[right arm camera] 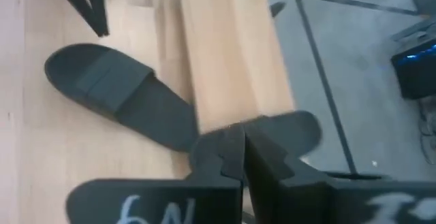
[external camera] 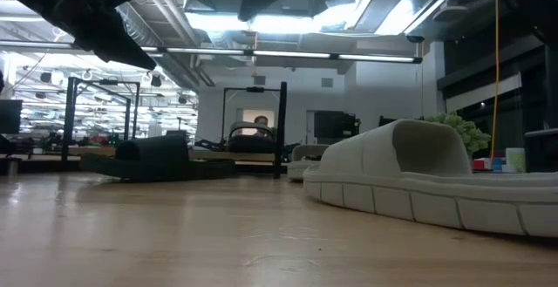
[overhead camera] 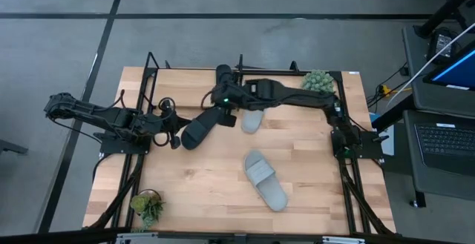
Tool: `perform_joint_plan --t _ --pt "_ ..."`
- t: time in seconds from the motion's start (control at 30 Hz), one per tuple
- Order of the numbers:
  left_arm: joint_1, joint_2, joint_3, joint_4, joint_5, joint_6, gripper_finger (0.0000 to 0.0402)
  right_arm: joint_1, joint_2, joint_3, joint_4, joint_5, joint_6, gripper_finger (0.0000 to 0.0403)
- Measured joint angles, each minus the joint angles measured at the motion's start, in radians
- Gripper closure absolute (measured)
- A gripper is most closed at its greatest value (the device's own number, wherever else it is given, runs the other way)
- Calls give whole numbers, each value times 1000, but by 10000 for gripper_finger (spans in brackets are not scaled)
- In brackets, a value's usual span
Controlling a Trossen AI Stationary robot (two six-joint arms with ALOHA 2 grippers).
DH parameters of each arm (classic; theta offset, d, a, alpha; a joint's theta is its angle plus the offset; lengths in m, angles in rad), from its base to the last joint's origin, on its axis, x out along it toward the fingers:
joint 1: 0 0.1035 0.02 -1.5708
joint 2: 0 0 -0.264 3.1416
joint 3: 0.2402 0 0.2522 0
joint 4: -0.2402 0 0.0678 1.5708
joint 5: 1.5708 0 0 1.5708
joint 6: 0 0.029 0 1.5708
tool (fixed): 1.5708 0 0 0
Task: Pick and place slides into the shelf
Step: Put the black slides on the shelf
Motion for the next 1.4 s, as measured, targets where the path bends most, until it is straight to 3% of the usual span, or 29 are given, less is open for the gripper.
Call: perform_joint_plan --t 0.27,0.7,1.03,1.23,1.4 --pt "0 0 0 36 0 -2 401 0 -63 -2 -95 10 23 398" --pt "0 0 0 45 0 2 401 5 -63 -62 -64 -3 89 400" --pt "0 0 0 43 0 9 401 12 -192 -468 242 -67 124 401" --pt "0 0 0 44 0 13 401 -3 -416 -797 505 -118 147 401" --pt "0 0 0 47 28 113 401 4 -630 -1079 675 -144 158 399"
